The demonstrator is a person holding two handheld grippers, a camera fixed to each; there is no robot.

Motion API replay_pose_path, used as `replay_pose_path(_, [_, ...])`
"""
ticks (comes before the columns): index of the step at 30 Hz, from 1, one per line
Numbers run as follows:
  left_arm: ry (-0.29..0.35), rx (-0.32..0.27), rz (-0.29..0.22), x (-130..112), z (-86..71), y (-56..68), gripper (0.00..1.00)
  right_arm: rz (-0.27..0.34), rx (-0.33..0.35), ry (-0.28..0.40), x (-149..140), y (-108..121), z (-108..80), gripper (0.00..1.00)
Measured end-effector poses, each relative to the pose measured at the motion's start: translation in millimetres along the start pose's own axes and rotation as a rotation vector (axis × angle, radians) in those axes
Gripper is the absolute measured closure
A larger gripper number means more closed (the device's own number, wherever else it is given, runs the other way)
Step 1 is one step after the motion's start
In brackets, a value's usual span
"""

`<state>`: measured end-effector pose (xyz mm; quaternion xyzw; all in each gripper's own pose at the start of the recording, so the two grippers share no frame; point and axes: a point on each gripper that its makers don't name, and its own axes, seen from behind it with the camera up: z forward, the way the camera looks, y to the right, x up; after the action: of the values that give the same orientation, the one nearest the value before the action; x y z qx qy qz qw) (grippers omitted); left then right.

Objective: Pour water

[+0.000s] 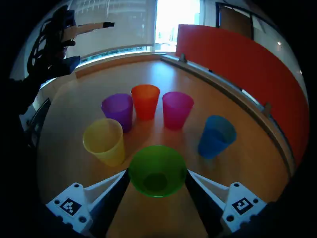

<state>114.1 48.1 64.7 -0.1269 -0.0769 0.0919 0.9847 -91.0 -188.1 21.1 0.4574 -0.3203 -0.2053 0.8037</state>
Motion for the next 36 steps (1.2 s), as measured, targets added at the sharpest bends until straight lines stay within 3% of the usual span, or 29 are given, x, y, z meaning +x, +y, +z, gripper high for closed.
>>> replay_pose_path(12, [0.0, 0.007, 0.0, -1, -0.7, -3.2, 0.04, 0.04, -0.028, 0.033, 2, 8, -2.3, 0.08])
replay_pose_path(36, [0.011, 0.001, 0.007, 6, -1.6, 0.1, 0.04, 0.032, -0.05, 0.164, 44, 9, -44.9, 0.08])
